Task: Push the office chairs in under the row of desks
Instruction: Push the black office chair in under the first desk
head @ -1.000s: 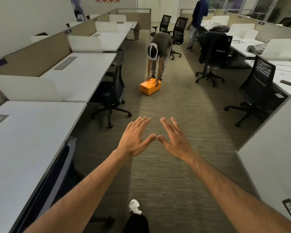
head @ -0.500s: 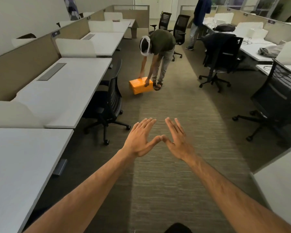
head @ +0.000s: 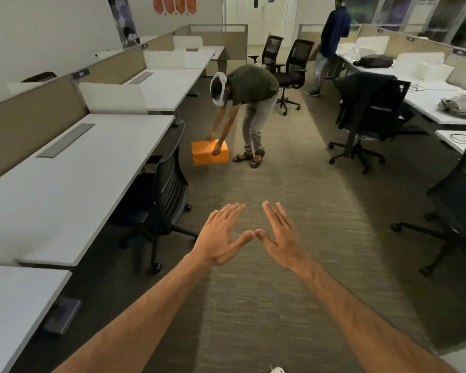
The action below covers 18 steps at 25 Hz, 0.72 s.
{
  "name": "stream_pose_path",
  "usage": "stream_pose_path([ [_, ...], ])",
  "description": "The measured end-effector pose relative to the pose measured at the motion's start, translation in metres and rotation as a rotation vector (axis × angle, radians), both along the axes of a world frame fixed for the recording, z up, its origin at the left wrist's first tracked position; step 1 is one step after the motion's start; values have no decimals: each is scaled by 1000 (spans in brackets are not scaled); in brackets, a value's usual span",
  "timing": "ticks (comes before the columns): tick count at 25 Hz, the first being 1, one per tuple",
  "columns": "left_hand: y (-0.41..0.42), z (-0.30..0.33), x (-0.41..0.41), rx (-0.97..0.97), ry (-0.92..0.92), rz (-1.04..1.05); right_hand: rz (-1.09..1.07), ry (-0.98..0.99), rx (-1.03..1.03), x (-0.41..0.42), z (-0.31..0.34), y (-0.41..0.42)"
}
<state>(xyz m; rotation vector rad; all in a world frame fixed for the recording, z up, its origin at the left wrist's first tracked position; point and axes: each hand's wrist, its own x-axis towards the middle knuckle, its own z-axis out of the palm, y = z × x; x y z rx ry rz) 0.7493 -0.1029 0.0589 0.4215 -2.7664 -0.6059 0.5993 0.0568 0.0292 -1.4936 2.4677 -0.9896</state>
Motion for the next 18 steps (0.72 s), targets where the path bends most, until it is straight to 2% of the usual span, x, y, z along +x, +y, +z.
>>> stream_pose_path([
  [4,-42,8,-85,-3,43,66,40,-11,22,-88,11,-37],
  [10,-94,-5,-183,14,1,79,80,-58,17,-185,16,-99],
  [18,-231,-30,-325,71,-6,141,158,-63,91,-325,-7,-244],
])
